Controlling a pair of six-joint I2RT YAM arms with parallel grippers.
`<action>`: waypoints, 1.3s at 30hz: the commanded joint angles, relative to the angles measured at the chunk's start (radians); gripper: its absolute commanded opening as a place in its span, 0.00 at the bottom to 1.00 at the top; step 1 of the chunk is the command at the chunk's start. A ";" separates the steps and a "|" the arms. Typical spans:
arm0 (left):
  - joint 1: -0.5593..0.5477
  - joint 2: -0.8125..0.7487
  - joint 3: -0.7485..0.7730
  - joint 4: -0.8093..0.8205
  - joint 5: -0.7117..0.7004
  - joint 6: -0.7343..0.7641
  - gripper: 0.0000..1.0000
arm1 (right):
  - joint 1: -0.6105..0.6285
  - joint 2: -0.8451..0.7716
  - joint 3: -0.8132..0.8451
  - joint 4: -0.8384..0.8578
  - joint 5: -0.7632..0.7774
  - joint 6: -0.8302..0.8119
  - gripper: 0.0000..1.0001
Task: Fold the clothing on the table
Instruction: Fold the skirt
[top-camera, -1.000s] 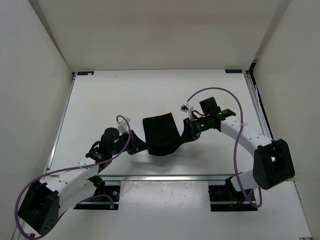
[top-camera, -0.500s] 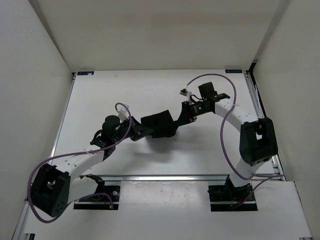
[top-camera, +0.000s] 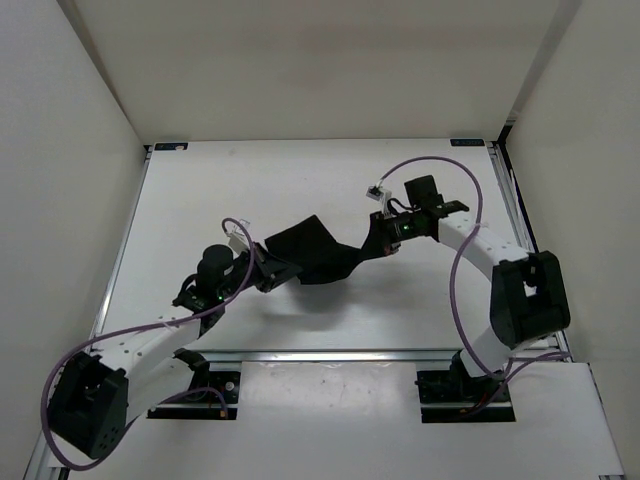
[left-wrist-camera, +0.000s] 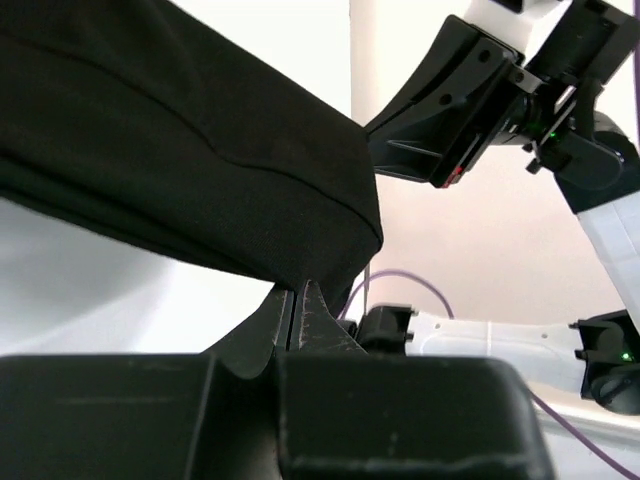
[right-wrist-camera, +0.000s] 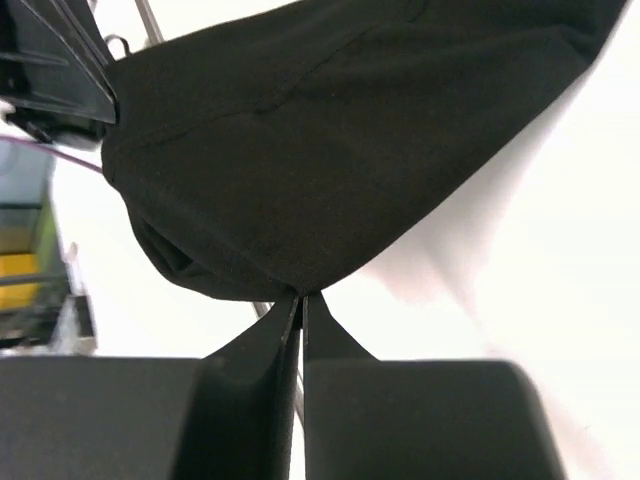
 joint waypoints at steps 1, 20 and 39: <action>-0.045 -0.106 -0.046 -0.034 -0.042 -0.018 0.00 | 0.038 -0.130 -0.075 0.008 0.074 -0.050 0.00; 0.199 -0.835 -0.302 -0.408 0.159 -0.184 0.00 | 0.225 -0.462 -0.287 -0.093 0.261 -0.078 0.00; 0.259 -0.665 -0.290 -0.378 0.031 -0.076 0.00 | 0.108 0.045 0.010 -0.080 0.093 -0.052 0.00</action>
